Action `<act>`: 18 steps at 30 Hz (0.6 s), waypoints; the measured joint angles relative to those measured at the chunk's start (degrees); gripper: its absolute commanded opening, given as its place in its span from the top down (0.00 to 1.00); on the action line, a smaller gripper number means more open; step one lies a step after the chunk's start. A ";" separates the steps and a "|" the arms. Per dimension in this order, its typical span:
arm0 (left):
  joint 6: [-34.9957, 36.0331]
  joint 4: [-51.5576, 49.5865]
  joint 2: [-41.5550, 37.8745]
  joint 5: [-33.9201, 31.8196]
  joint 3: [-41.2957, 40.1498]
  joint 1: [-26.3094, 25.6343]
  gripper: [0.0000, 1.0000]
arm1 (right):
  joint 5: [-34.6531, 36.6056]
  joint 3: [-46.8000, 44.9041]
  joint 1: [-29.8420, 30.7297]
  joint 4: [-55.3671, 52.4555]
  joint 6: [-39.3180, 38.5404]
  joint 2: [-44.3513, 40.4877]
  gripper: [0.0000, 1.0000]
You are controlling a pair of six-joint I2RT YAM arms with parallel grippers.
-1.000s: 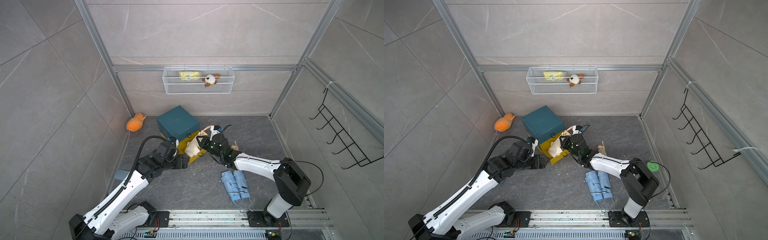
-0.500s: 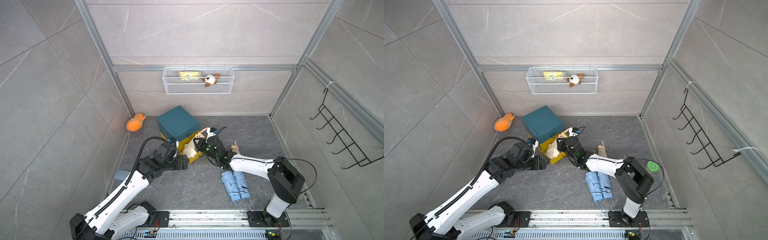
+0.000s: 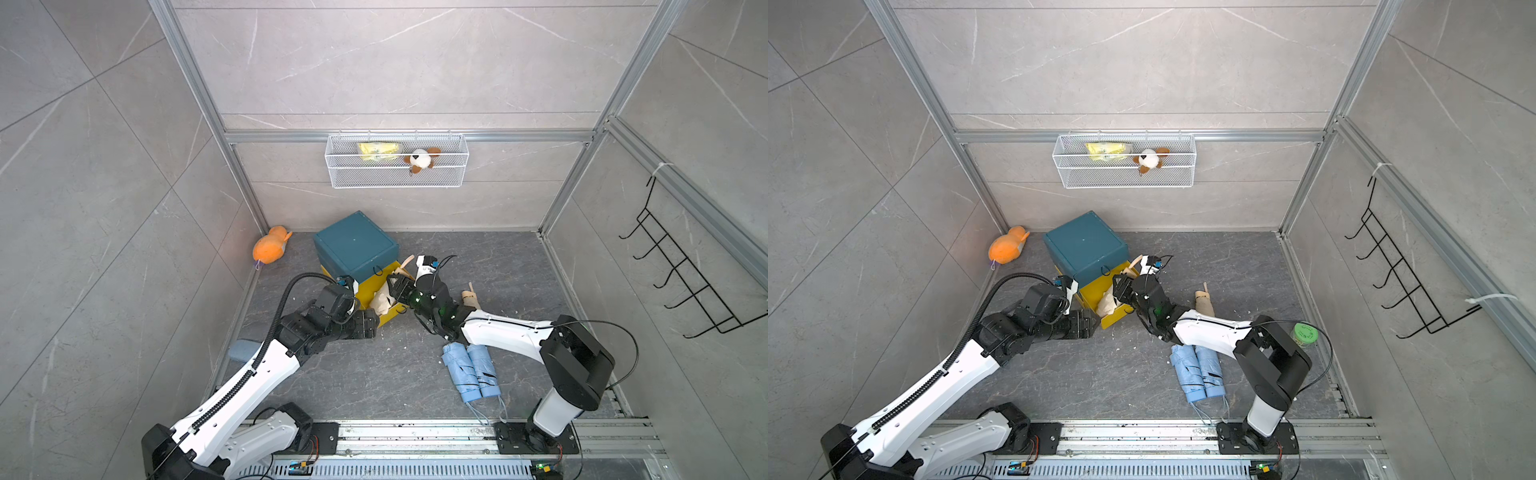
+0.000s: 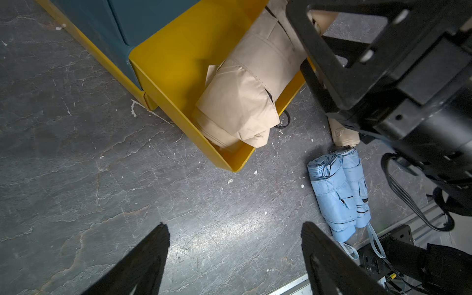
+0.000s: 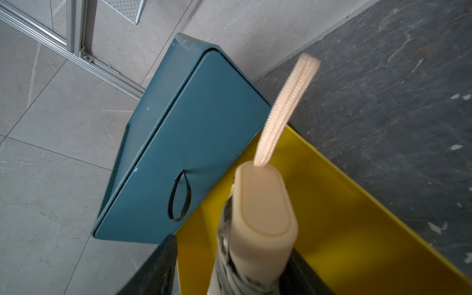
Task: Place the umbrella in the drawer by color
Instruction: Place the umbrella in the drawer.
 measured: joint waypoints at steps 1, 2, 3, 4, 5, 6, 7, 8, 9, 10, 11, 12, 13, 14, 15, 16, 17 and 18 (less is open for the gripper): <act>0.00 0.02 0.07 0.02 0.00 0.00 0.16 | 0.48 -0.42 0.00 -0.22 -0.42 -0.85 0.32; 0.00 0.11 0.17 0.02 0.00 0.00 0.16 | 1.11 -0.87 0.00 -0.37 -0.96 -2.01 0.31; 0.00 0.17 0.33 0.02 0.02 0.00 0.16 | 1.84 -1.25 0.00 -0.46 -1.53 -3.15 0.30; 0.00 0.22 0.48 0.04 0.02 0.00 0.16 | 2.40 -1.51 0.00 -0.50 -2.10 -4.33 0.30; 0.00 0.28 0.66 0.04 0.02 0.00 0.16 | 3.13 -1.70 0.00 -0.55 -2.73 -5.70 0.29; 0.00 0.31 0.79 0.04 0.02 0.00 0.16 | 3.82 -1.81 0.00 -0.59 -3.28 -6.95 0.29; 0.00 0.33 0.92 0.04 0.02 0.00 0.16 | 4.48 -1.90 0.00 -0.72 -3.91 -8.13 0.28; 0.00 0.31 1.03 0.04 0.02 0.00 0.16 | 5.16 -1.97 0.00 -0.76 -4.61 -9.42 0.28; 0.00 0.33 1.11 0.04 0.04 0.00 0.16 | 5.66 -2.05 0.00 -0.81 -5.14 -10.38 0.27; 0.00 0.31 1.22 0.04 0.09 0.00 0.16 | 6.34 -2.23 0.00 -1.05 -5.86 -11.54 0.26; 0.00 0.33 1.31 0.07 0.20 0.00 0.16 | 6.86 -2.34 0.00 -1.44 -6.49 -12.52 0.25; 0.00 0.28 1.42 0.09 0.37 0.00 0.16 | 7.34 -2.43 0.00 -1.97 -7.19 -13.40 0.24; 0.00 0.31 1.53 0.17 0.61 0.00 0.16 | 7.76 -2.56 -0.02 -2.67 -7.80 -14.29 0.23; 0.00 0.33 1.70 0.24 0.94 -0.02 0.16 | 8.11 -2.69 -0.07 -3.80 -8.59 -15.15 0.22; 0.00 0.28 1.84 0.26 1.25 -0.07 0.16 | 8.22 -2.80 -0.17 -4.61 -9.20 -15.78 0.20; 0.00 0.33 2.08 0.31 1.66 -0.15 0.16 | 8.20 -2.89 -0.42 -5.79 -9.94 -16.57 0.19; 0.00 0.35 2.27 0.35 2.05 -0.33 0.15 | 8.15 -2.93 -0.83 -7.30 -10.62 -17.33 0.18; 0.02 0.35 2.43 0.39 2.34 -0.48 0.15 | 7.85 -2.93 -1.38 -8.59 -11.28 -17.94 0.17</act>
